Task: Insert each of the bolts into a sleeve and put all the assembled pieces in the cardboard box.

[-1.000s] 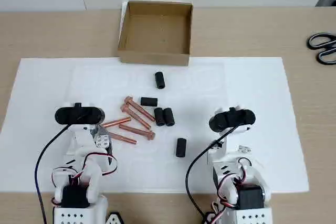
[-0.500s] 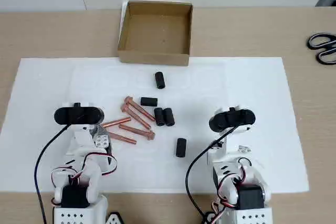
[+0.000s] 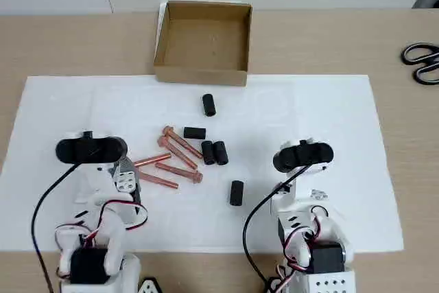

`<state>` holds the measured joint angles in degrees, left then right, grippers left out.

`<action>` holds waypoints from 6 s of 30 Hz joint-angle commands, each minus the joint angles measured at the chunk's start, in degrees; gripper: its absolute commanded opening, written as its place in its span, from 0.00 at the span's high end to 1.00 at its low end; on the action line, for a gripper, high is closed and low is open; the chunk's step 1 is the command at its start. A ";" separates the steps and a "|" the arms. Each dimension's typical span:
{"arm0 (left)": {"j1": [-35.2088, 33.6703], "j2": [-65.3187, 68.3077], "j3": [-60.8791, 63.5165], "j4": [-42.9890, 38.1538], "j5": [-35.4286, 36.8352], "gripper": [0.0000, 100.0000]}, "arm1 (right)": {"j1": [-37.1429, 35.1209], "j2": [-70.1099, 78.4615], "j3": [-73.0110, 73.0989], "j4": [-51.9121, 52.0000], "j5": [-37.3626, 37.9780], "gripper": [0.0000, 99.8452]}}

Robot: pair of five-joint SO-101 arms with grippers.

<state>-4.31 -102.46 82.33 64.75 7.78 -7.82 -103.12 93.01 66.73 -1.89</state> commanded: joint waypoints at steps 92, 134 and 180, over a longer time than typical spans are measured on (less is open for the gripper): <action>-6.42 80.09 -68.79 28.31 11.43 0.99 | -17.01 116.00 -105.41 7.08 -7.56 0.84; -6.33 80.18 -68.79 26.81 11.52 0.99 | -20.88 147.65 -126.77 -4.00 -9.14 0.80; 4.31 80.18 -68.79 25.58 16.97 0.99 | -8.84 114.42 -109.10 33.27 6.33 1.00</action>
<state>0.18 -22.02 15.78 91.47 20.88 -17.32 17.85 -20.04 99.08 3.82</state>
